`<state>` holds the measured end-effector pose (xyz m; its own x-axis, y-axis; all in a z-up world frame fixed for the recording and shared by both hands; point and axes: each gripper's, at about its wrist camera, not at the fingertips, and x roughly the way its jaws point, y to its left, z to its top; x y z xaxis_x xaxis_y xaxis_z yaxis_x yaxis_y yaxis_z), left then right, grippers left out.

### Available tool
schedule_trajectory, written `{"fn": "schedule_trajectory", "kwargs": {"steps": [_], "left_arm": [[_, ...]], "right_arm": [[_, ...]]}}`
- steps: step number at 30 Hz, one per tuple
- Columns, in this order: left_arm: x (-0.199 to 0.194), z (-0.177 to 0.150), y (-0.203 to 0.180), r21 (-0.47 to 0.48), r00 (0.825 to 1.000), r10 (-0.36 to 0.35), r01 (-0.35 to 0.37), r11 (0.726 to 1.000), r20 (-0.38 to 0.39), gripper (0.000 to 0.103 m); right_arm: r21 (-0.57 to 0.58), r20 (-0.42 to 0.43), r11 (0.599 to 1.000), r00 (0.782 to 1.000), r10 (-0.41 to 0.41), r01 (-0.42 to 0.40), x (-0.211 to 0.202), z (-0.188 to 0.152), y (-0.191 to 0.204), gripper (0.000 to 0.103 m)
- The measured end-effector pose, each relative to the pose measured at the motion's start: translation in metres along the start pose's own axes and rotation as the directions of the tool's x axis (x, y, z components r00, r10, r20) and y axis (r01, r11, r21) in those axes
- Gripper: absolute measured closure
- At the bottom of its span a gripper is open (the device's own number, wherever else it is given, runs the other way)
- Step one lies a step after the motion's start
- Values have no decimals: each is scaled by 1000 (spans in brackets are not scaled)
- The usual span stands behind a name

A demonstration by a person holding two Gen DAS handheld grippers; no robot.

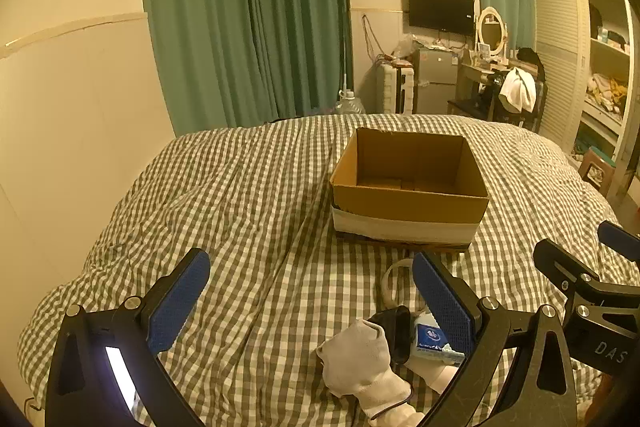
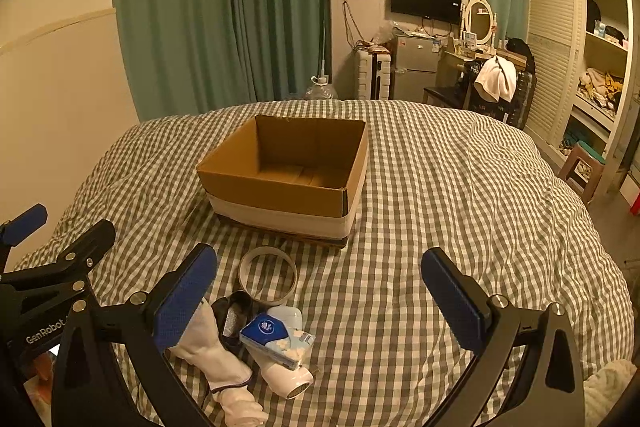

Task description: Organize objects

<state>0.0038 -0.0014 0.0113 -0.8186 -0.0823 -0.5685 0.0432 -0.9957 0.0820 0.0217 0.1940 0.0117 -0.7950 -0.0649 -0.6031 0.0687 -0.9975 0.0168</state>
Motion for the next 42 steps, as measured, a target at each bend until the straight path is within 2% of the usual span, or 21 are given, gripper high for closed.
{"fn": "schedule_trajectory", "kwargs": {"steps": [42], "left_arm": [[1, 1, 4, -26, 1000, 2, -3, 1000, -9, 0]], "right_arm": [[-28, 5, 998, 999, 48, -48, -4, 2, 6, 0]]}}
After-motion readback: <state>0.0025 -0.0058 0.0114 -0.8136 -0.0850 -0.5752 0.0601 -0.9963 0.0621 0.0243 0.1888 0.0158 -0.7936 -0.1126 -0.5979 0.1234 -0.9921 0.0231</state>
